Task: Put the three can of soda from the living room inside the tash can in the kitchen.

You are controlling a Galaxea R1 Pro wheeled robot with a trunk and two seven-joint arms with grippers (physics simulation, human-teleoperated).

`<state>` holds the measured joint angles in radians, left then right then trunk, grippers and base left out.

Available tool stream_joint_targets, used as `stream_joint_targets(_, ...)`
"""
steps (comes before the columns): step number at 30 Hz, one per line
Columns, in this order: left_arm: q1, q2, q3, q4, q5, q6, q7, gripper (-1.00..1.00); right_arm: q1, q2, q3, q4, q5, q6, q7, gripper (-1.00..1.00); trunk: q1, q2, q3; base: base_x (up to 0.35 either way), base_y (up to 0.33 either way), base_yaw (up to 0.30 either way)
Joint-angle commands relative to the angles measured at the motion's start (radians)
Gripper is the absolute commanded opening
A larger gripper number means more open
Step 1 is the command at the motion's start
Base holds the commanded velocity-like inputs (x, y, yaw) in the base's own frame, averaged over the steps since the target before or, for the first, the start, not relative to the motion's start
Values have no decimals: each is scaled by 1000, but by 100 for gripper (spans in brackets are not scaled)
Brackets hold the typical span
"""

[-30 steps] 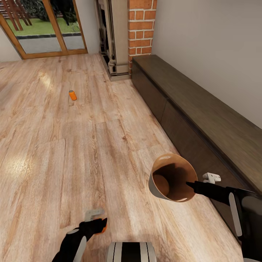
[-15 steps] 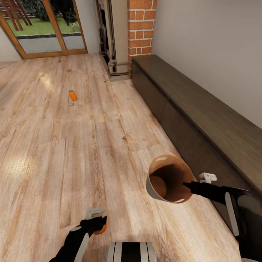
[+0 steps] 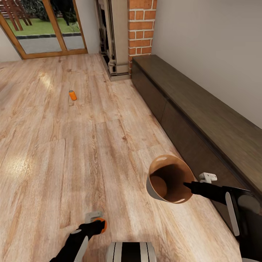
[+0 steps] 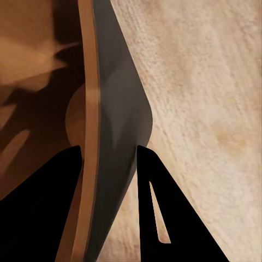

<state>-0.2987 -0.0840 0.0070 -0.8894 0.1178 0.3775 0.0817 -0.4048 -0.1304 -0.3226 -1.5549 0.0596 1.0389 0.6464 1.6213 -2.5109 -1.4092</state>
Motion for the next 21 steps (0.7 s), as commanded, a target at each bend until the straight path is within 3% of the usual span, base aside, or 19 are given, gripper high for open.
stream_joint_targets(1,-7,0,0,12,0,-1,0,100,0,0,1,-1,-31,8,2,-100,0,0,0,0,0,0)
stream_joint_targets(21,-90,-1,1,218,3,-103,0,100,0,3,2,-1,-32,8,5,-100,0,0,0,0,0,0)
